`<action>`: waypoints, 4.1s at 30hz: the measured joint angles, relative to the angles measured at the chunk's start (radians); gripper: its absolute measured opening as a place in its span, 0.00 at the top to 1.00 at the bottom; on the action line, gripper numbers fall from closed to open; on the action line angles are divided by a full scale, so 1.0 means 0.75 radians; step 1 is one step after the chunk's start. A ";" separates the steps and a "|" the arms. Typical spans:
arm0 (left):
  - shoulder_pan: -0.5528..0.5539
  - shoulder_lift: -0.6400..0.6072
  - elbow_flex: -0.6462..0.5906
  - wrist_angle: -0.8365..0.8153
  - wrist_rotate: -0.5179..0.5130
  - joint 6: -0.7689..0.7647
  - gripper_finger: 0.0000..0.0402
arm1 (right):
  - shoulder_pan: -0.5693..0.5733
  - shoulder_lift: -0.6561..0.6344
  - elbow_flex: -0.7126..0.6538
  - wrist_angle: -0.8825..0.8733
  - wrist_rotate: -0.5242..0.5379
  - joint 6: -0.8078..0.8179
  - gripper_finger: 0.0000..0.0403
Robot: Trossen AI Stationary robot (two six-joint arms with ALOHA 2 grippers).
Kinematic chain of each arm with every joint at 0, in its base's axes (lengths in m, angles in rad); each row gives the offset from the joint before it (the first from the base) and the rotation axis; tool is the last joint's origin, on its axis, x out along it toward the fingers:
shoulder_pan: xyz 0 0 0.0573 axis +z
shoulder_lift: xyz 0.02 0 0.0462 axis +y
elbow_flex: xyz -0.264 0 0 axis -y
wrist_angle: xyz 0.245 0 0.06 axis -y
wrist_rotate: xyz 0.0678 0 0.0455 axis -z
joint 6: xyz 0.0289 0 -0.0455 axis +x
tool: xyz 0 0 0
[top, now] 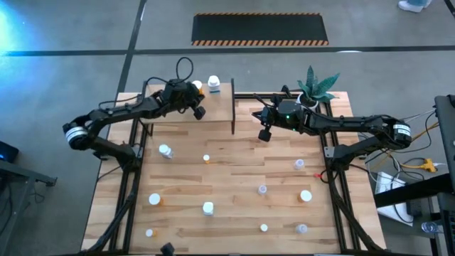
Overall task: Pick and place medicine bottles onto shelf by color
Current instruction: Put the top large orange pill bottle on the shelf, then put the top small orange pill bottle on the shelf
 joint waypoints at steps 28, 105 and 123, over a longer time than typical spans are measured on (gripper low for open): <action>-0.243 -0.374 0.058 -0.478 -0.118 -0.024 0.97 | -0.019 0.000 -0.039 -0.001 -0.081 -0.051 0.97; -0.804 0.249 0.450 -1.167 -0.004 -0.381 0.73 | -0.035 -0.003 -0.361 0.501 -0.254 -0.111 0.97; -0.359 0.167 1.178 -1.927 -0.114 -0.221 0.73 | -0.034 -0.003 -0.362 0.480 -0.254 -0.068 0.97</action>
